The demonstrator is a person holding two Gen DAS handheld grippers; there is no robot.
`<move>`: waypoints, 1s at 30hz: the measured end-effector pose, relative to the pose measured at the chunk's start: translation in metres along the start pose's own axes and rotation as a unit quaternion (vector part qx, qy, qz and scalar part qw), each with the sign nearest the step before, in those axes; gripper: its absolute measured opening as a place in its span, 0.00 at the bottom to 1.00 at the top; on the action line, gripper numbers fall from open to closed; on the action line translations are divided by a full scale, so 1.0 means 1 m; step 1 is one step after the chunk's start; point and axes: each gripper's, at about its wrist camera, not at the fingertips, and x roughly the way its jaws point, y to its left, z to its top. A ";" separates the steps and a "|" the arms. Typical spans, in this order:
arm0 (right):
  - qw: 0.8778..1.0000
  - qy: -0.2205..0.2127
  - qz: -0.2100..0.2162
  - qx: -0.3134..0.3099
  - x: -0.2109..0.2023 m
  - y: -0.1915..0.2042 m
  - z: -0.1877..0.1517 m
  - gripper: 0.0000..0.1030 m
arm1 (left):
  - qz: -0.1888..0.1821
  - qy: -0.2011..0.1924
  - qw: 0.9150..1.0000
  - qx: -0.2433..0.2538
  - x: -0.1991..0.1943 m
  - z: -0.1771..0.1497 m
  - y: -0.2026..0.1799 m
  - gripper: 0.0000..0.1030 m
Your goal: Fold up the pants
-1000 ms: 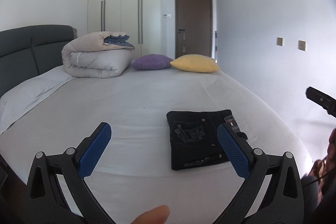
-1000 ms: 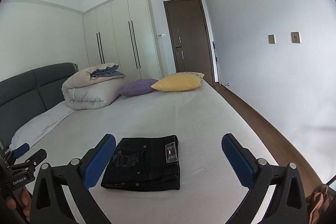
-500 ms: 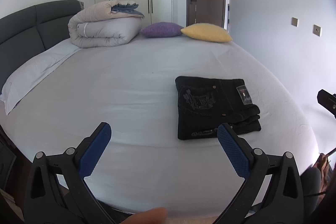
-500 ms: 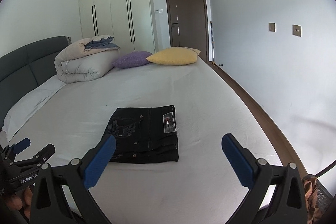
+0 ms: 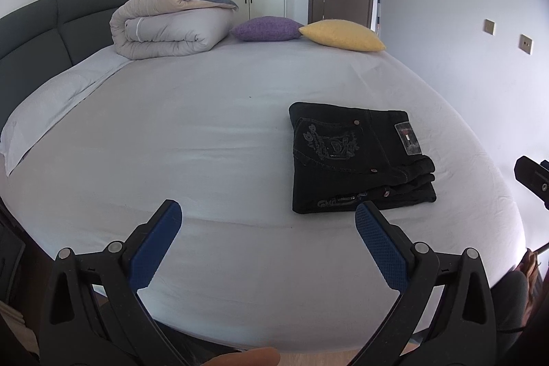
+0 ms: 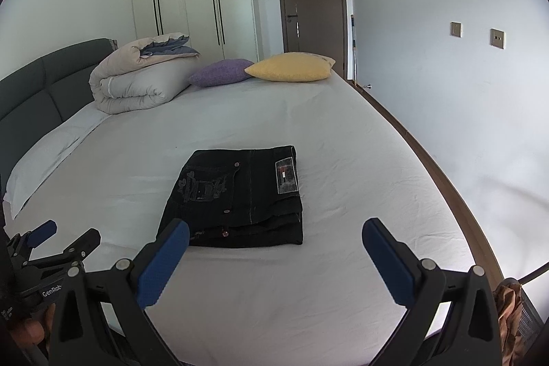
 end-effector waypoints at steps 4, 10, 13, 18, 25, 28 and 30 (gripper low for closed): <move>1.000 0.007 0.000 -0.003 0.005 0.001 -0.001 1.00 | 0.000 0.005 1.000 0.000 0.006 -0.001 0.000 1.00; 1.000 0.015 0.002 -0.008 0.010 0.004 -0.003 1.00 | 0.001 0.008 1.000 -0.002 0.011 -0.003 0.000 1.00; 1.000 0.018 0.004 -0.009 0.011 0.005 -0.004 1.00 | 0.001 0.008 1.000 -0.002 0.011 -0.003 0.001 1.00; 1.000 0.021 0.004 -0.011 0.013 0.006 -0.005 1.00 | 0.002 0.010 1.000 -0.004 0.014 -0.004 0.001 1.00; 1.000 0.024 0.005 -0.010 0.014 0.007 -0.008 1.00 | 0.003 0.010 1.000 -0.005 0.014 -0.005 0.001 1.00; 1.000 0.024 0.005 -0.011 0.014 0.008 -0.009 1.00 | 0.004 0.011 1.000 -0.006 0.016 -0.007 0.000 1.00; 1.000 0.024 0.004 -0.011 0.014 0.008 -0.009 1.00 | 0.004 0.010 1.000 -0.006 0.016 -0.007 0.000 1.00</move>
